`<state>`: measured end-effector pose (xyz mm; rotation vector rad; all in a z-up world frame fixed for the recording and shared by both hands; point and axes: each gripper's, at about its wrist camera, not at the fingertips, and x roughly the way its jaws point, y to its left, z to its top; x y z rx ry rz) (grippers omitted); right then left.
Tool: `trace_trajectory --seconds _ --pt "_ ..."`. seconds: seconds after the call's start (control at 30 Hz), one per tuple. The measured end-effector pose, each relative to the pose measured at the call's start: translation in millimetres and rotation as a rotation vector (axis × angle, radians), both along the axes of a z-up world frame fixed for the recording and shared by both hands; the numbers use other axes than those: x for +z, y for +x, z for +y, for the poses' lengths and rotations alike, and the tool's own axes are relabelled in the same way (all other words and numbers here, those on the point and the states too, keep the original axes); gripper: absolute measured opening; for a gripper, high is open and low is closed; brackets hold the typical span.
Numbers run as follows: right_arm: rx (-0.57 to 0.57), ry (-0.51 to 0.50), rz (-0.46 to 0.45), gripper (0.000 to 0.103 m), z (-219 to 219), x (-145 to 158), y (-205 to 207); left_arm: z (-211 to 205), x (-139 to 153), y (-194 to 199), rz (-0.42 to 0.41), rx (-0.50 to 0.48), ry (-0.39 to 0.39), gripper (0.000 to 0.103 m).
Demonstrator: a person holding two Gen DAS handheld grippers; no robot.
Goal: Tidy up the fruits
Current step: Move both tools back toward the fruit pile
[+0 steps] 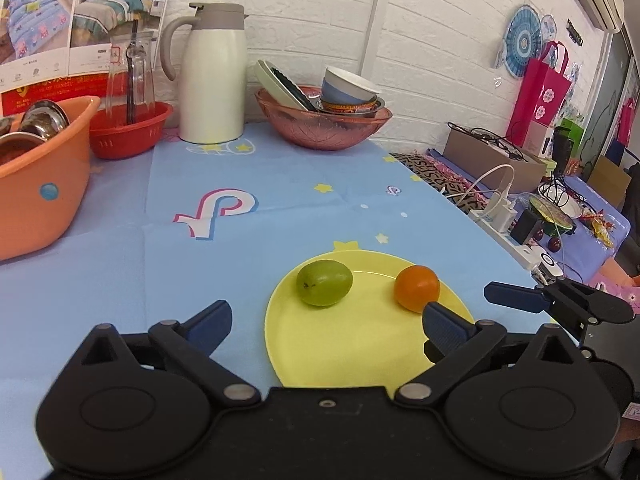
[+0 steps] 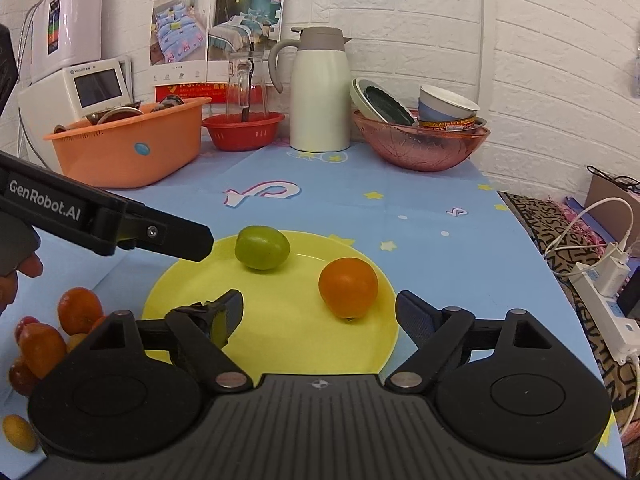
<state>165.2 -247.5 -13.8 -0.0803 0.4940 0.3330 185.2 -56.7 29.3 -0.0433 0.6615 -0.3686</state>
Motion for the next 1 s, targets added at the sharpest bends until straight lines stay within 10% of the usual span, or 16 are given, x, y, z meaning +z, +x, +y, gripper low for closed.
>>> trace_trajectory --seconds 0.53,1.0 --pt "0.041 0.160 -0.096 0.103 -13 59 -93 47 59 -129 -0.179 0.107 0.033 0.103" --pt "0.138 0.087 0.048 0.103 12 10 -112 51 -10 -180 -0.063 0.068 0.030 0.103"
